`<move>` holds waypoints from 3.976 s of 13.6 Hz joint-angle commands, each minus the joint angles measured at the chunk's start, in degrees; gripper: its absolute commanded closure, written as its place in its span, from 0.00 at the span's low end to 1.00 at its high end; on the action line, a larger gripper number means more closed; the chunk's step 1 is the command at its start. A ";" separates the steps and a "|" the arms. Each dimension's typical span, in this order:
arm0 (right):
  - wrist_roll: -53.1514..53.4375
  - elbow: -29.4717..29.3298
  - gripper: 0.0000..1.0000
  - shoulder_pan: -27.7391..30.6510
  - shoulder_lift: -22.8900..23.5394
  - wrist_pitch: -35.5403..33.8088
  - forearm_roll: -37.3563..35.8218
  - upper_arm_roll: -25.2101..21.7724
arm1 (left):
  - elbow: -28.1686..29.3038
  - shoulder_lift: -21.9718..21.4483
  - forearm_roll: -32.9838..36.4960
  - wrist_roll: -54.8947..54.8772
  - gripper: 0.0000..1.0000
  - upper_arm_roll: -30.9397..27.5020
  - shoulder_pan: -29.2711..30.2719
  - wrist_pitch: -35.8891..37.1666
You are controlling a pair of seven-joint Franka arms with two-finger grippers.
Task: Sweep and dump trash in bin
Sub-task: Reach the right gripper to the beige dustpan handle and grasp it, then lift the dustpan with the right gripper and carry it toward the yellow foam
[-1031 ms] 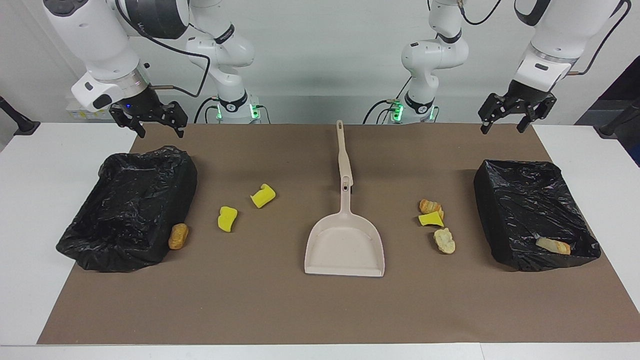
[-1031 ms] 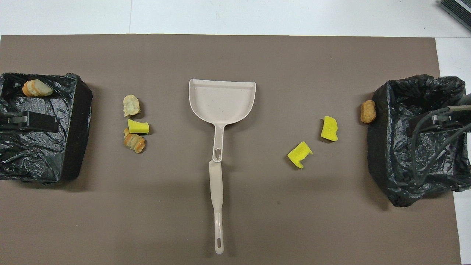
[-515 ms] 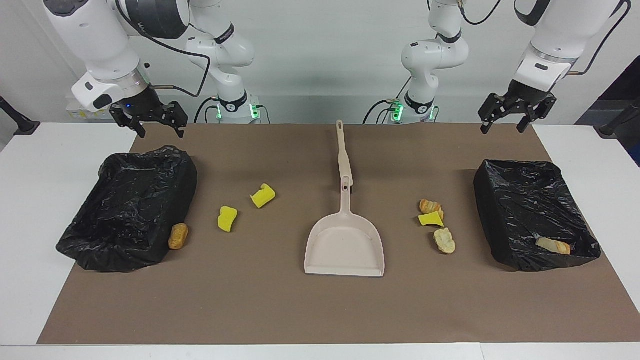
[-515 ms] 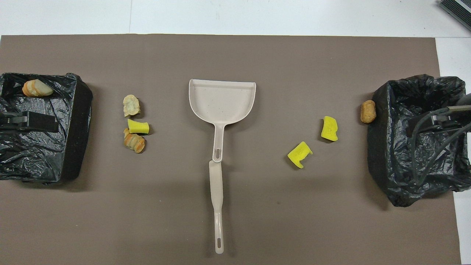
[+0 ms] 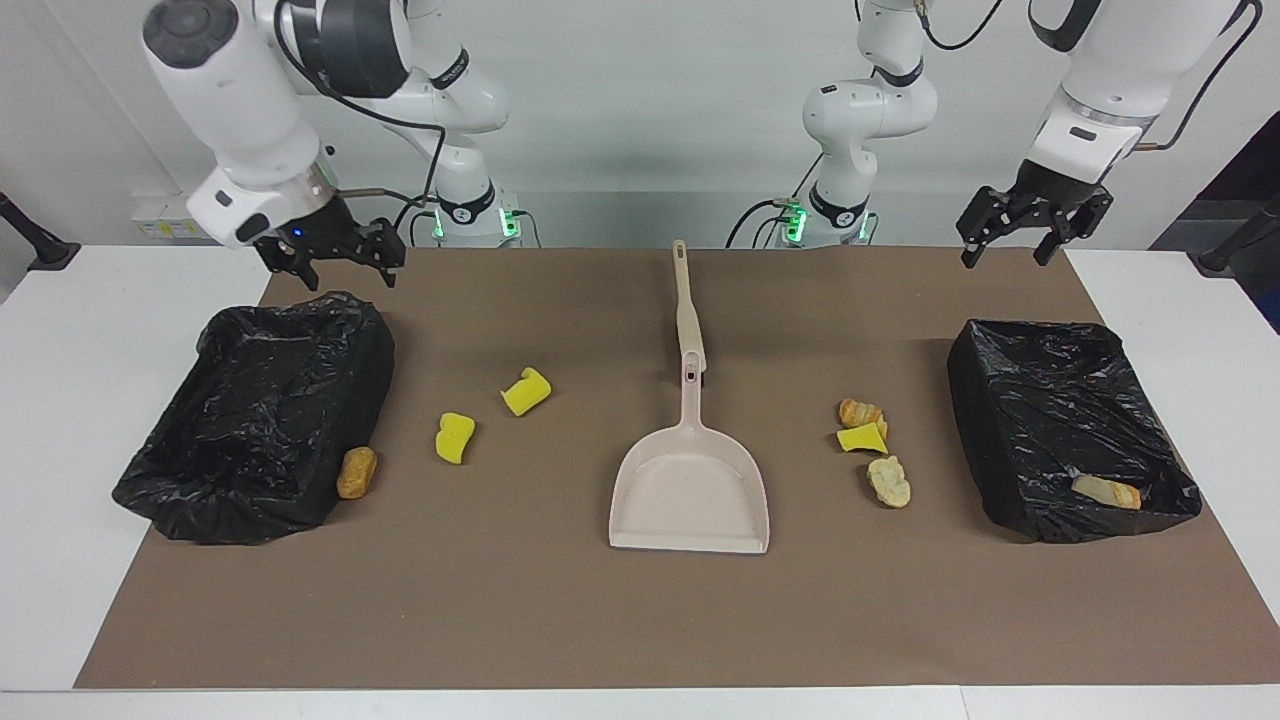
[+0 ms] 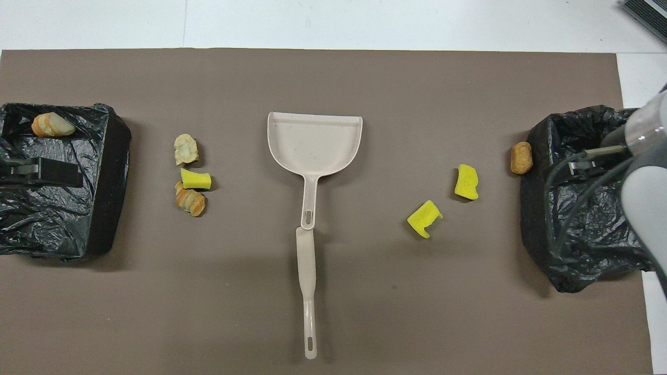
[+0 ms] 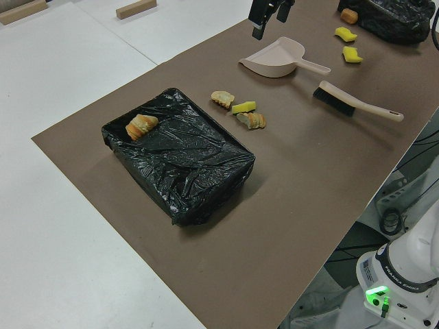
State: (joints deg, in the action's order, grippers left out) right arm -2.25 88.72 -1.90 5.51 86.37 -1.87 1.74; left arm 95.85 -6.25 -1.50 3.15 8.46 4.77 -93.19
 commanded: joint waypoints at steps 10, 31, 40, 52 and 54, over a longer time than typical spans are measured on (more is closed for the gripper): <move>17.41 -1.97 0.00 -14.52 14.08 15.22 1.16 0.02 | 0.83 -0.87 -0.34 0.27 0.00 -0.11 0.07 0.03; 51.64 -3.30 0.63 -33.25 26.13 31.75 4.86 0.11 | 0.83 -0.87 -0.25 0.36 0.00 -0.11 0.07 0.03; 50.50 -1.97 0.57 -32.73 25.61 31.05 5.04 0.11 | 0.83 -0.87 -0.25 0.27 0.00 -0.11 0.07 0.03; 32.68 -1.80 1.00 -27.11 16.83 23.33 5.65 -0.42 | 0.83 -0.87 -0.25 0.27 0.00 -0.11 0.07 0.03; 24.70 -1.71 1.00 -25.53 15.24 20.69 4.60 -0.68 | 0.83 -0.87 -0.25 0.27 0.00 -0.11 0.07 0.03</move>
State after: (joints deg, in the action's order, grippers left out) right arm 29.20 85.84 -28.96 23.02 108.76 2.15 0.96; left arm 95.85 -6.25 -1.50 3.15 8.46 4.77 -93.19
